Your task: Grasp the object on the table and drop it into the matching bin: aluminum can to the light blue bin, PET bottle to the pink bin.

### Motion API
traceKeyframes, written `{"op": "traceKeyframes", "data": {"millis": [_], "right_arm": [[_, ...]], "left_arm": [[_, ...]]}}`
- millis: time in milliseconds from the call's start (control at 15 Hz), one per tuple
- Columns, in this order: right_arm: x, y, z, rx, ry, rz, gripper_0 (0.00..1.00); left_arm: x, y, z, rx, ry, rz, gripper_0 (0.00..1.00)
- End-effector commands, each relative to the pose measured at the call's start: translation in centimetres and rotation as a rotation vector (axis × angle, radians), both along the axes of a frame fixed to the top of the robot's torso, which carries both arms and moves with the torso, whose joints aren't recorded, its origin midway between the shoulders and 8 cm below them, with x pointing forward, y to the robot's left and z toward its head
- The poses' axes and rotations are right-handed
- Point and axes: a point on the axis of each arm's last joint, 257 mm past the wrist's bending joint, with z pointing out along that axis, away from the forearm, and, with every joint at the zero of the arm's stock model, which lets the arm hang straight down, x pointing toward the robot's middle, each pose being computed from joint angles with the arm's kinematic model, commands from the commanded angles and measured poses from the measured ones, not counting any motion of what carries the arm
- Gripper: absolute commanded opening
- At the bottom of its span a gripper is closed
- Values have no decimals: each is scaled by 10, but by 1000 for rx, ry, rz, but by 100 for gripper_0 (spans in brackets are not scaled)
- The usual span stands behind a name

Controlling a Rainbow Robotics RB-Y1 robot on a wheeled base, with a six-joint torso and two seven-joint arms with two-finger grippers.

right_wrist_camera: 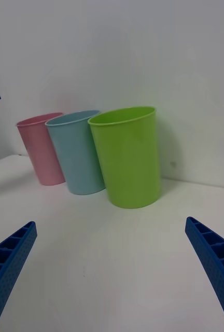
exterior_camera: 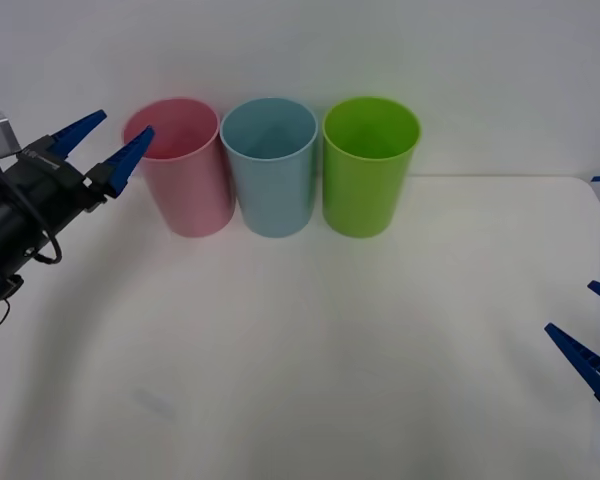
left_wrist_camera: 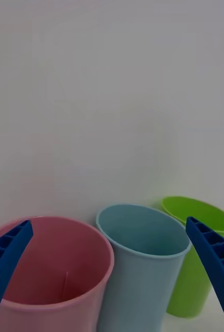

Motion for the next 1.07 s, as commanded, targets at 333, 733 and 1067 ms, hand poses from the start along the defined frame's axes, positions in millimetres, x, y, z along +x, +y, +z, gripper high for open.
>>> {"op": "traceKeyframes", "data": {"millis": [333, 733, 1067], "right_arm": [[0, 0, 0, 0, 0, 0, 100], [0, 0, 0, 0, 0, 0, 100], [0, 0, 0, 0, 0, 0, 100]], "left_arm": [[-46, 52, -23, 124, 14, -13, 100], [-85, 84, -41, 194, 25, -9, 100], [-118, 104, -61, 287, 33, -14, 100]]}}
